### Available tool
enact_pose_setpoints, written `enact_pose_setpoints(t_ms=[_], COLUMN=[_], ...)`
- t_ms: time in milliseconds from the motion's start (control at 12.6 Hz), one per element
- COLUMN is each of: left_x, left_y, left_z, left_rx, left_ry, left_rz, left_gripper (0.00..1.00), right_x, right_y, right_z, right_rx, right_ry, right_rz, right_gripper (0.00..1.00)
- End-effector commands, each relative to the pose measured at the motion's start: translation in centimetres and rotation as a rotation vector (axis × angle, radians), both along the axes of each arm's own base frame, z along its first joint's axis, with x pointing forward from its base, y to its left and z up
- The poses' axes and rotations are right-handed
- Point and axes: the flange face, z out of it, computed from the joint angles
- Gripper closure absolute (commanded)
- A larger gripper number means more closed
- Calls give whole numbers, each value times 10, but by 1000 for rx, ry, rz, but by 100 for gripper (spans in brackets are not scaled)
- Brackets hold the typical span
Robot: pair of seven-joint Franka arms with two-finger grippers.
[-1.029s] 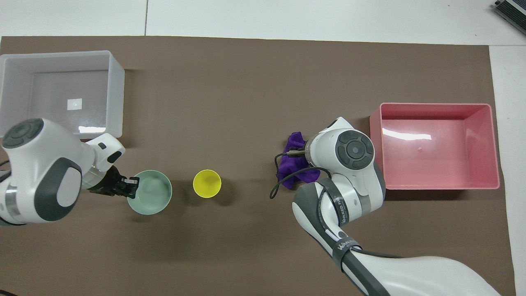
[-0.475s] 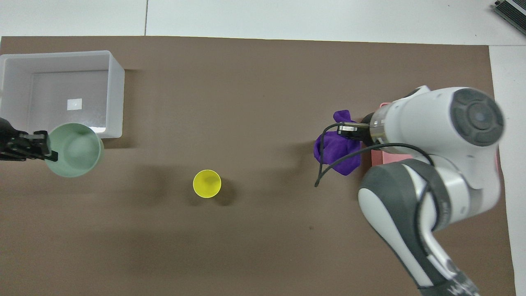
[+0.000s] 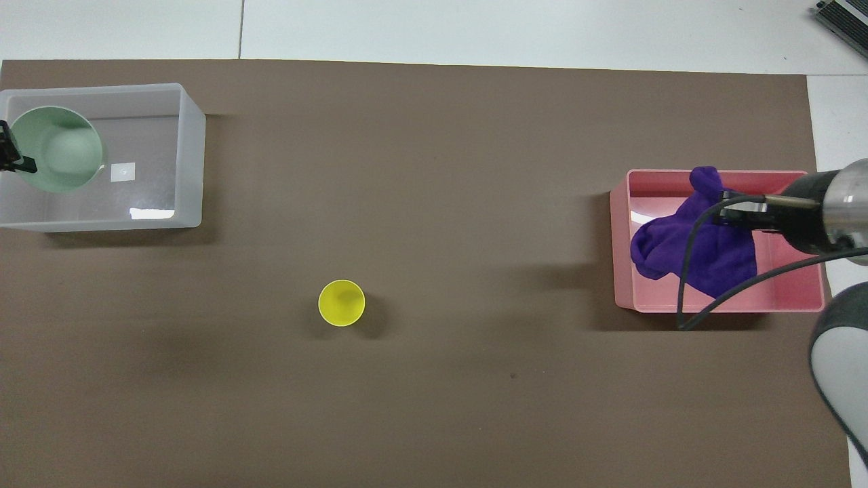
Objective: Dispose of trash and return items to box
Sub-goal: 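Carry the bowl to the clear box while the right gripper drops the cloth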
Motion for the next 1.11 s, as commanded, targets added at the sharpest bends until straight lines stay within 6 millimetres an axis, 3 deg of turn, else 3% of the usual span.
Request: enact_pose_setpoints(t_ms=[0,237,317,633,950,1029], left_x=[32,42,43,40,43,45], left_y=[5,10,12,33,22,23], left_z=[-41,-100,-114,-125,-151,-152], left_rx=[9,6,3,1,-2,4], left_ry=[-46,6,25,36,64,51], left_rz=[26,18,17,47,32,31], left_gripper=[100,100,100,100,100,100], right_x=[6,11,17,37,38,40], right_y=[-43,-84,-96,-120,-122,-121], right_z=[-7,-56,-82,-159,-221,-230], right_rx=[-44,-71,-77,-99,-104,-102], right_ry=[-7,3,13,43,30,40], right_rz=[30,54,58,92,90,86], right_gripper=[100,100,100,100,100,71])
